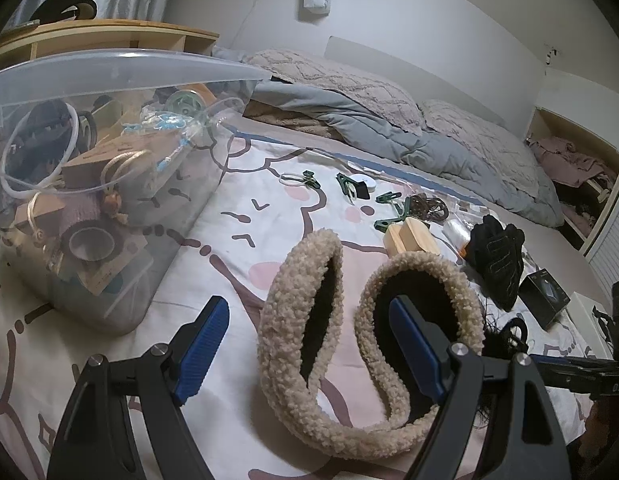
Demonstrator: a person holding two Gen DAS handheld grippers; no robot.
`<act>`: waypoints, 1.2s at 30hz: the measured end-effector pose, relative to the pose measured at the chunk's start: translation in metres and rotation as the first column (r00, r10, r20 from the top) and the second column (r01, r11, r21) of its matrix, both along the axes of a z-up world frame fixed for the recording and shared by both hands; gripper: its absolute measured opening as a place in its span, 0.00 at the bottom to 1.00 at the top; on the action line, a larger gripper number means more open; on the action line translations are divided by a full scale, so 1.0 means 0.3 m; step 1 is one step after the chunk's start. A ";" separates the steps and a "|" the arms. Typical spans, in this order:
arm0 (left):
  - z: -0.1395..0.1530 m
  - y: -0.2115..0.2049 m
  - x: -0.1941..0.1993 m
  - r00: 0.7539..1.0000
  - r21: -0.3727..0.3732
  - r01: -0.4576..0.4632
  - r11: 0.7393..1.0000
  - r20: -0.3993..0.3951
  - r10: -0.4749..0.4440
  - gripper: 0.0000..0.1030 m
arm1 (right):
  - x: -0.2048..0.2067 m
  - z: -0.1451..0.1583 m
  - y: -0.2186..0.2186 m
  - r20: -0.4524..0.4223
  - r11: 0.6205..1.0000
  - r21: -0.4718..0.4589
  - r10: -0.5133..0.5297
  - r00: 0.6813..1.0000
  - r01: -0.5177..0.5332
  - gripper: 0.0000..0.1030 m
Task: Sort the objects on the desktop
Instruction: 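Lift the black feather boa with the right tool, then grasp the beige earmuff band with the left tool while the right tool holds the boa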
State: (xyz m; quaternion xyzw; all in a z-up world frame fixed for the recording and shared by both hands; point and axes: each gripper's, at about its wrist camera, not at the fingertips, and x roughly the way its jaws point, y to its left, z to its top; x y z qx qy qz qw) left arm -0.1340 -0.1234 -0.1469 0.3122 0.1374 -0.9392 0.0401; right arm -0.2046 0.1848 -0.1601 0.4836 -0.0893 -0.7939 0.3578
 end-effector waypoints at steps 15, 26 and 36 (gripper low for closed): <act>-0.013 -0.006 -0.007 1.000 0.003 -0.009 1.000 0.022 0.009 0.80 | -0.032 0.062 0.020 -0.199 0.951 0.299 0.139 0.970 -0.076 0.50; -0.069 0.007 -0.056 0.993 0.000 0.005 1.000 0.117 -0.005 0.80 | -0.098 -0.058 -0.102 -0.178 0.908 0.369 0.279 0.944 -0.199 0.50; -0.140 -0.015 -0.100 0.971 0.004 -0.030 1.000 0.238 0.028 0.43 | -0.059 -0.024 -0.146 -0.221 0.930 0.337 0.230 0.948 -0.147 0.28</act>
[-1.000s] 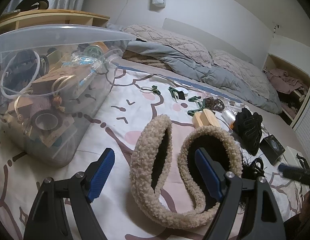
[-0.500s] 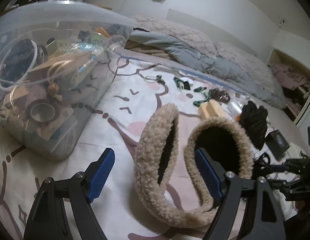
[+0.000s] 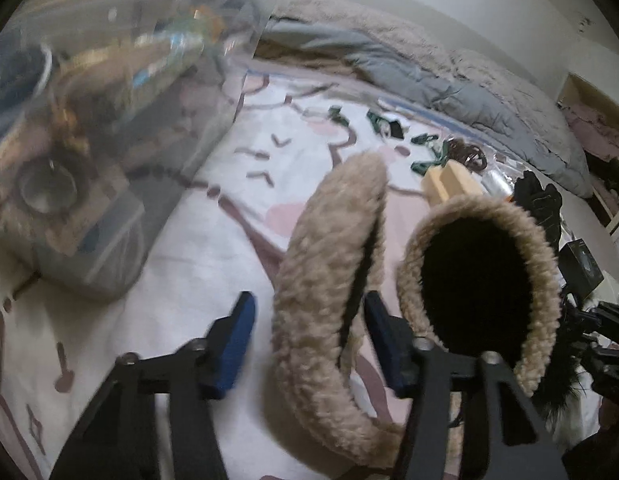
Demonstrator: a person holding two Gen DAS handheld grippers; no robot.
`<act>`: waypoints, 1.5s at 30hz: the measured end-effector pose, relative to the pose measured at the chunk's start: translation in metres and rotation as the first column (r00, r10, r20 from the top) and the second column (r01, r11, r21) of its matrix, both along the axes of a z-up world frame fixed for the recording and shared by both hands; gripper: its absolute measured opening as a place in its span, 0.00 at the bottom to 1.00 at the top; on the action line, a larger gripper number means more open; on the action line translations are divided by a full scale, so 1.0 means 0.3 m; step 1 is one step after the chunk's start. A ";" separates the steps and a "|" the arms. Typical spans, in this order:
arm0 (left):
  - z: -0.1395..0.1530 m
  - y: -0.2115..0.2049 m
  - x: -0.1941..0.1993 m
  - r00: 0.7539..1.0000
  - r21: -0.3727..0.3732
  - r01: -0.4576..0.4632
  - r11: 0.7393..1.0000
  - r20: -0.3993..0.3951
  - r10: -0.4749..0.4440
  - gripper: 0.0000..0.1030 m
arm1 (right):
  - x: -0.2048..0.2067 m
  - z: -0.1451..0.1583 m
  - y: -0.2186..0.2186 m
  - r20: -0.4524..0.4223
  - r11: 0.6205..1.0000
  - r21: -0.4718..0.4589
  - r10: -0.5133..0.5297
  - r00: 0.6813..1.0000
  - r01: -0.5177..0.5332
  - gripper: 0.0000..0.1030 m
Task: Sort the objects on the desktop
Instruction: 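Grasp the beige earmuff band with the left tool while the right tool holds the boa, then carry the earmuff with the left tool over the clear box while the right tool holds the boa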
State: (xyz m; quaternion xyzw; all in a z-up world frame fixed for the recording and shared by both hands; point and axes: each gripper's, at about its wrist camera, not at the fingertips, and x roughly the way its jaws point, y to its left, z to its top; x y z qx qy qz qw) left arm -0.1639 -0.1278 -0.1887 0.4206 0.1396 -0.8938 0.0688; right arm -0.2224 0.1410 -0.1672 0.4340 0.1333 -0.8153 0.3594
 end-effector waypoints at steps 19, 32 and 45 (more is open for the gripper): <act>0.071 -0.020 0.089 0.998 0.239 0.014 0.971 -0.066 0.002 0.19 | 0.016 0.096 0.154 0.097 0.926 -0.253 -0.263 0.960 0.279 0.23; 0.287 0.011 0.140 0.983 0.207 0.108 0.972 -0.170 -0.073 0.19 | 0.077 0.219 0.184 0.080 0.863 -0.330 -0.379 0.922 0.383 0.23; 0.611 -0.159 0.131 0.956 0.196 0.121 0.973 -0.286 -0.061 0.19 | 0.089 0.593 0.046 -0.049 0.850 -0.386 -0.405 0.913 0.357 0.23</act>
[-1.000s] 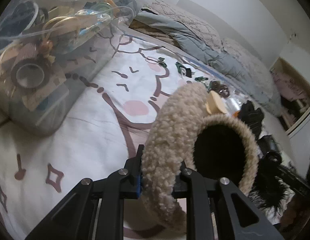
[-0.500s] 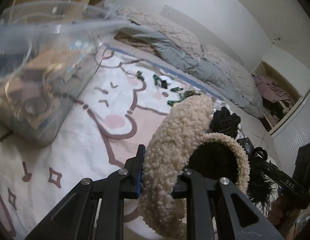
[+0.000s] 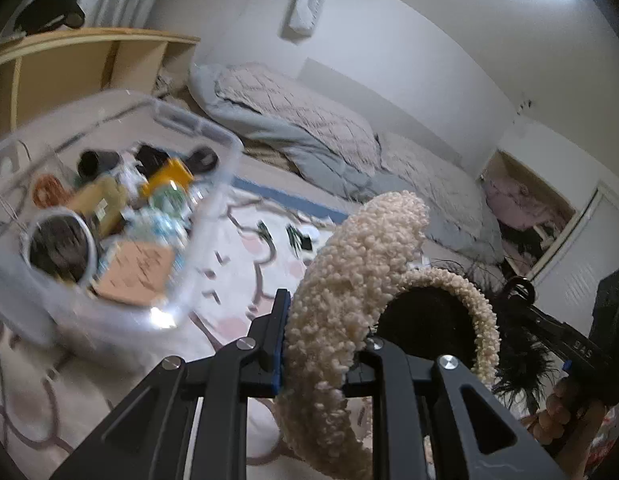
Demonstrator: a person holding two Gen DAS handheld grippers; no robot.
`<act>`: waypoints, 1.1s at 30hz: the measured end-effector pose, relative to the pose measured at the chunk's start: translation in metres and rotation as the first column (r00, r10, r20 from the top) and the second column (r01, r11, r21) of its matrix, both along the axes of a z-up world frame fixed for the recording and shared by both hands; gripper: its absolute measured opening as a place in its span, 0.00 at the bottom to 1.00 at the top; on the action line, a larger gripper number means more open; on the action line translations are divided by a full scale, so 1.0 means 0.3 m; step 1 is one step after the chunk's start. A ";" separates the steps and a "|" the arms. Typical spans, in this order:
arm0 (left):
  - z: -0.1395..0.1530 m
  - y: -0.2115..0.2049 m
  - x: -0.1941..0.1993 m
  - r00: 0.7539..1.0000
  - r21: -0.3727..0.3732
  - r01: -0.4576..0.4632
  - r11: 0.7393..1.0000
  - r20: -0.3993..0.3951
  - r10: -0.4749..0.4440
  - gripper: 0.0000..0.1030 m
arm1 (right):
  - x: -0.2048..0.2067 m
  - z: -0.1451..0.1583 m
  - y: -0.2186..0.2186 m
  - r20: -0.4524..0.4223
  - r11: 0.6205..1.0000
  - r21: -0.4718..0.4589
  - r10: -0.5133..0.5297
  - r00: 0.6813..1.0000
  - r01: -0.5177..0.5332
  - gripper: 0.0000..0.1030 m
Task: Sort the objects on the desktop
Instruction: 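Carry the earmuff with the left tool over the clear box while the right tool holds the boa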
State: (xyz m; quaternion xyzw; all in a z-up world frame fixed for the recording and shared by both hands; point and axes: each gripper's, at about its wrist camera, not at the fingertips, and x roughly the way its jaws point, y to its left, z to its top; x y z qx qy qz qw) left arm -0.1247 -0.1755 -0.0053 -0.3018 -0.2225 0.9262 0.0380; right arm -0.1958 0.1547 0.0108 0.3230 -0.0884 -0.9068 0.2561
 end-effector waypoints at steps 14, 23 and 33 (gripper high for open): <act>0.129 -0.450 -0.085 0.970 0.002 -0.240 0.971 0.021 0.240 0.19 | -0.009 0.154 -0.158 -0.066 0.995 -0.074 0.060 0.996 -0.065 0.23; 0.061 -0.654 -0.215 0.932 0.129 -0.354 0.926 0.134 0.338 0.19 | -0.063 0.135 -0.182 -0.042 0.995 -0.071 0.069 0.997 -0.071 0.23; 0.136 -0.806 -0.392 0.892 0.064 -0.431 0.900 0.178 0.415 0.19 | -0.120 0.085 -0.180 -0.012 0.994 -0.074 0.073 0.997 -0.074 0.23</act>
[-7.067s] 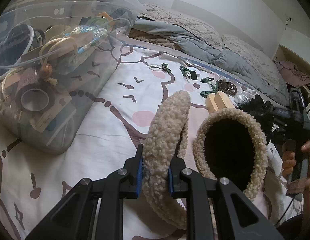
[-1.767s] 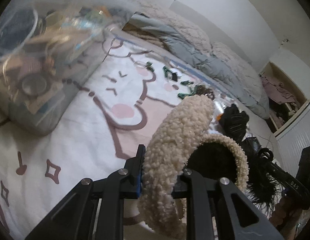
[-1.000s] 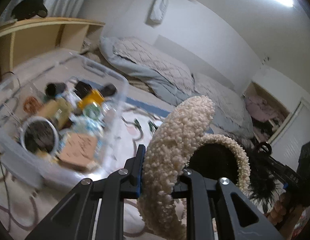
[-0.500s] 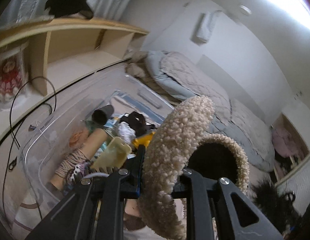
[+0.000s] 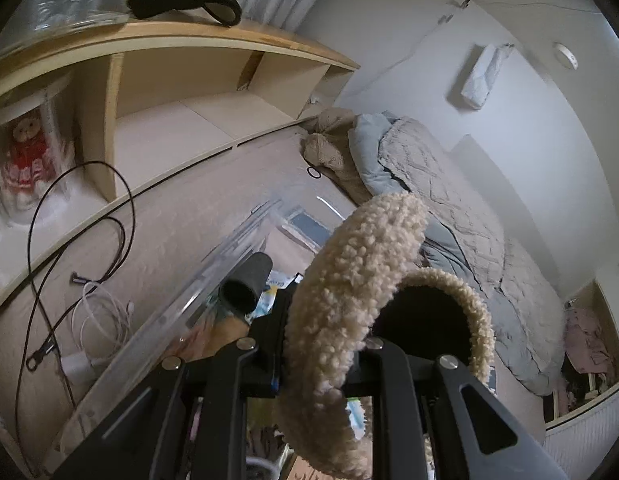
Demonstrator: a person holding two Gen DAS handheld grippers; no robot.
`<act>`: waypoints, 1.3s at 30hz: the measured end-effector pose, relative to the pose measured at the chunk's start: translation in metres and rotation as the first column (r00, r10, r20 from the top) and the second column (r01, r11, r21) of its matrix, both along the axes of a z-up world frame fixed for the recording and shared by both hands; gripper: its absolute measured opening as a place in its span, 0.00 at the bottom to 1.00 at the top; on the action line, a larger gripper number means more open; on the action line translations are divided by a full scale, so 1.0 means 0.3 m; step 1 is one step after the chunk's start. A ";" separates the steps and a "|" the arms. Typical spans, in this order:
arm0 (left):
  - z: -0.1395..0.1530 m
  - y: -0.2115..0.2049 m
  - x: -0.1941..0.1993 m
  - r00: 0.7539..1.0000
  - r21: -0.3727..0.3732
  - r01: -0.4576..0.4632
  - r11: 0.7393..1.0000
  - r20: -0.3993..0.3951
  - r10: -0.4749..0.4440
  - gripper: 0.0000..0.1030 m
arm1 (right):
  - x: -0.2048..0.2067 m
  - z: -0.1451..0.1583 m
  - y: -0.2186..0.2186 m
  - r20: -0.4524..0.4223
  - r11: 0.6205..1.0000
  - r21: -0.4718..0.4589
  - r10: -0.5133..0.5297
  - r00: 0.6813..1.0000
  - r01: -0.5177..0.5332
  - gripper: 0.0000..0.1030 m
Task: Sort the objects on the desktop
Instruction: 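Carry the earmuff with the left tool over the clear box while the right tool holds the boa, then open the left tool to drop the earmuff into the clear box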
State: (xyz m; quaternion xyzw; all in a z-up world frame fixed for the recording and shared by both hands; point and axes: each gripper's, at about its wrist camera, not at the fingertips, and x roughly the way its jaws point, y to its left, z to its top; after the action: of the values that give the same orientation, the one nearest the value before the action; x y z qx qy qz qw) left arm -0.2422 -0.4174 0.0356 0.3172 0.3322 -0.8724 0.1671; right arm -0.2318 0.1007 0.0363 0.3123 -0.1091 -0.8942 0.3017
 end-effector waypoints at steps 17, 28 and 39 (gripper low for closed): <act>-0.178 -0.009 -0.286 0.985 0.058 -0.051 0.997 0.168 0.041 0.50 | -0.078 -0.078 0.018 0.052 0.999 0.036 -0.019 0.998 0.017 0.23; -0.103 0.025 -0.184 0.975 -0.225 0.058 0.973 0.221 -0.007 0.73 | -0.074 -0.088 -0.036 0.042 0.998 0.055 0.028 0.999 -0.030 0.23; -0.029 0.102 0.093 0.988 -0.377 0.139 0.916 0.118 -0.101 0.73 | -0.087 -0.008 -0.201 0.030 0.990 0.028 0.135 0.990 -0.136 0.23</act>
State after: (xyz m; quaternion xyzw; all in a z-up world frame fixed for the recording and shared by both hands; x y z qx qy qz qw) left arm -0.2142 -0.3868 0.0268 0.3398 0.1261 -0.9128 0.1881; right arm -0.2579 0.0404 0.0340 0.3361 -0.0786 -0.8686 0.3557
